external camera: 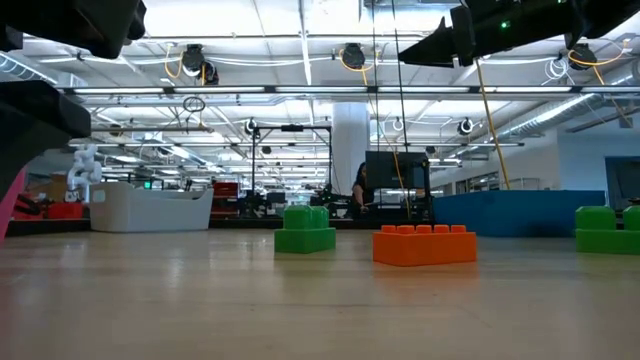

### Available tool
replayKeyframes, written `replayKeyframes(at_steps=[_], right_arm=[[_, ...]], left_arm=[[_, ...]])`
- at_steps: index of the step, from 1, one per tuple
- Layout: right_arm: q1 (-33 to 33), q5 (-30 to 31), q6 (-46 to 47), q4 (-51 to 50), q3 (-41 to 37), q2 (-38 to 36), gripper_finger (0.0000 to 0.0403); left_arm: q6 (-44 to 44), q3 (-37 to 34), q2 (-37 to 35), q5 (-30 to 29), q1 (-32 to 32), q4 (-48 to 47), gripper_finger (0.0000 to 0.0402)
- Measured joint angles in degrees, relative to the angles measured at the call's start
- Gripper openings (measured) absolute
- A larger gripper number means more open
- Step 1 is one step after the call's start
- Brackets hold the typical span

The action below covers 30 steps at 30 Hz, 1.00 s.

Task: Sort & place blocks by color
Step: Put the blue game piece into the red bin

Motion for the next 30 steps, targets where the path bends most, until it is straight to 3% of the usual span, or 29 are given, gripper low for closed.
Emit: replayKeyframes(at_steps=[5, 11, 16, 23, 30], right_arm=[[-0.01, 0.0, -0.09, -0.01, 0.0, 0.0, 0.0238], [-0.04, 0.17, -0.11, 0.0, 0.0, 0.0, 0.0238], [-0.04, 0.19, -0.11, 0.04, 0.0, 0.0, 0.0238], [-0.04, 0.19, -0.11, 0.04, 0.0, 0.0, 0.0238], [-0.04, 0.17, -0.11, -0.7, 0.0, 0.02, 0.0238]], left_arm=[[0.32, -0.02, -0.04, -1.21, 0.06, -1.95, 0.0293], [-0.15, 0.02, -0.04, -0.96, 1.07, -2.04, 0.0135], [2.47, 4.53, 0.02, 2.58, 3.82, -9.5, 0.0138], [2.21, 14.09, -4.41, 0.73, 6.89, -30.91, 0.0138], [-11.26, 15.89, -11.49, 0.07, 2.06, -42.79, 0.0138]])
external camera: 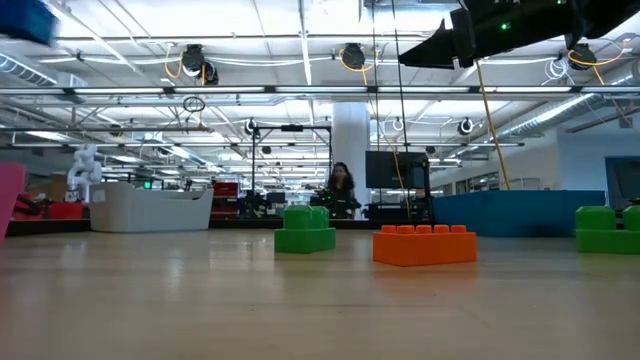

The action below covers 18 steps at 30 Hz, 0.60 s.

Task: Sort & place blocks by color
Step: Put the blue game piece into the red bin

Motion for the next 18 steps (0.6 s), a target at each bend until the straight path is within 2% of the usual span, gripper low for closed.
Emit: replayKeyframes(at_steps=[4, 8, 12, 18], right_arm=[[0.0, 0.0, 0.07, -0.09, 0.0, -0.02, 0.0238], [0.0, -0.11, 0.63, -0.11, 0.0, -0.02, 0.0238], [-0.01, -0.16, 1.06, -0.05, 0.0, -0.01, 0.0238], [0.0, -0.39, 1.73, 0.34, 0.0, 0.0, 0.0238]], left_arm=[[-12.03, -0.29, -3.2, 2.31, -5.06, -1.8, 0.0138], [-23.31, -0.33, -3.52, 4.63, -9.89, -2.07, 0.0138], [-30.45, -0.34, -2.42, 8.03, -14.15, -2.2, 0.0138], [-41.59, -1.36, -2.35, 8.22, -17.8, -2.02, 0.0138]])
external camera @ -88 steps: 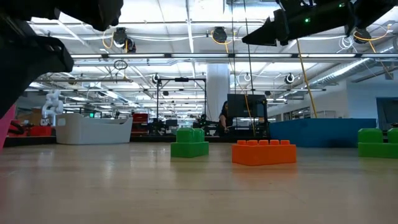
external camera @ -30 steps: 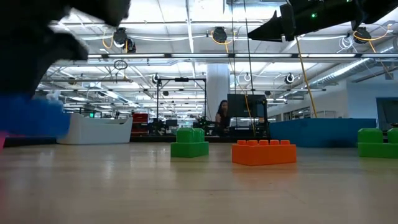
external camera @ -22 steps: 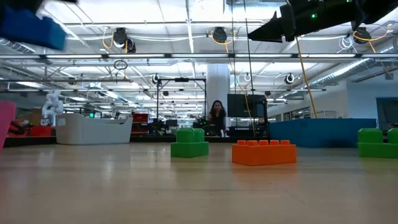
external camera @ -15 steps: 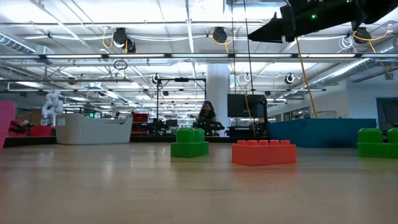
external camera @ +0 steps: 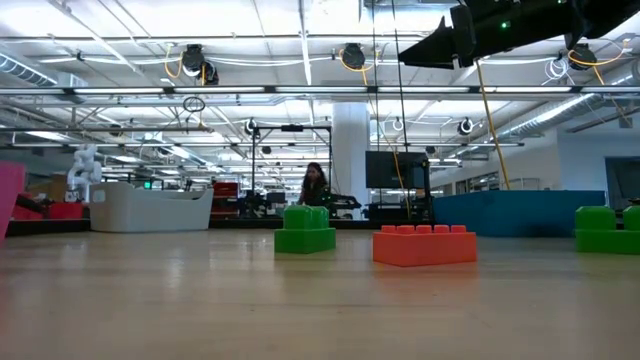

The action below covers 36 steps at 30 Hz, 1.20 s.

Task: Sort & place blocks by color
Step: Put the blue game piece into the red bin, then put the green game piece into the gray bin

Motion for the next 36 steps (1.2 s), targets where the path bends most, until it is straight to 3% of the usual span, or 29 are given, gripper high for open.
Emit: replayKeyframes(at_steps=[3, 7, 10, 13, 15, 18, 21, 26, 32, 36], right_arm=[[0.0, -0.01, 0.0, 0.26, 0.0, -0.02, 0.0238], [0.0, -0.02, -0.04, 0.57, 0.0, 0.0, 0.0238], [-0.02, -0.04, -0.08, 0.63, 0.0, 0.0, 0.0238], [-0.01, -0.04, -0.13, 0.67, 0.0, 0.0, 0.0238], [-0.02, -0.04, -0.15, 0.75, 0.0, 0.0, 0.0238], [-0.02, -0.05, -0.2, 1.38, 0.0, 0.0, 0.0238], [-0.02, -0.07, -0.22, 1.91, 0.0, 0.0, 0.0238], [-0.02, -0.09, -0.11, 1.64, 0.0, -0.01, 0.0238], [-0.02, -0.01, -1.84, -0.99, 0.0, -0.02, 0.0238], [-0.02, 2.13, -3.47, -1.59, 0.0, -0.36, 0.0238]], left_arm=[[-2.21, -2.01, 0.08, 4.72, -0.5, 0.33, 0.0162], [-2.1, -6.87, 0.08, 12.11, 0.36, 2.01, 0.0284], [1.5, -9.15, 0.08, 12.66, 1.42, 5.03, 0.0353], [5.32, -9.88, 0.08, 12.75, 3.63, 3.74, 0.0378], [8.55, -9.86, -0.29, 11.6, 5.77, 1.19, 0.0375], [13.62, -9.37, -2.39, 4.04, 10.31, -1.03, 0.035], [18.93, -9.33, -5.27, -6.28, 16.12, 0.22, 0.032], [27.52, -9.31, -6.69, -17.13, 28.1, 8.21, 0.0277], [46.33, -9.33, -3.94, -20.3, 37.47, 31.52, 0.0243], [48.26, -9.36, -1.32, -20.3, 42.43, 33.15, 0.0228]])
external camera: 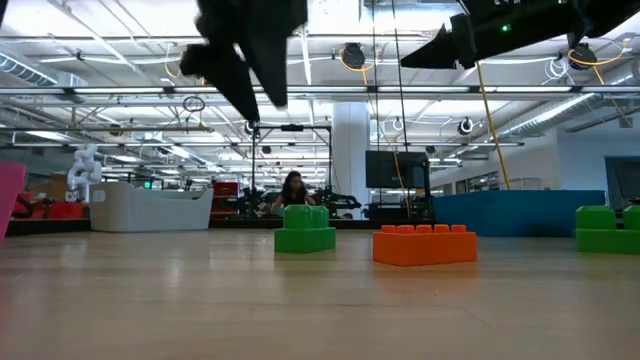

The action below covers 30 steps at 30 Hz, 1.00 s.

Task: Sort & place blocks by color
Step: Put the green game piece into the gray bin

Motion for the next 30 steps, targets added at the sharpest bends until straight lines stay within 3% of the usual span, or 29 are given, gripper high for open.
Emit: replayKeyframes(at_steps=[4, 14, 18, 24, 30], right_arm=[[-0.02, 4.06, 0.28, -0.6, 0.0, -1.18, 0.0238], [-0.01, 3.9, 0.43, -1.91, -0.04, -4.04, 0.0238], [-0.01, 3.88, 0.38, -2.43, -0.04, -4.66, 0.0238], [-0.01, 3.86, 0.32, -2.49, -0.04, -4.84, 0.0238], [-0.01, 3.86, 0.39, -2.54, -0.04, -4.84, 0.0238]], left_arm=[[0.93, -0.14, 2.67, 0.43, 3.44, 1.53, 0.0221], [6.57, -0.06, 9.51, 5.13, 4.42, 15.34, 0.0236], [5.53, -0.06, 10.62, 7.97, 4.59, 14.54, 0.0237], [-0.58, -0.08, 10.53, 3.19, 4.63, 6.74, 0.0237], [-4.14, -0.1, 11.49, 3.49, 4.4, 9.2, 0.0255]])
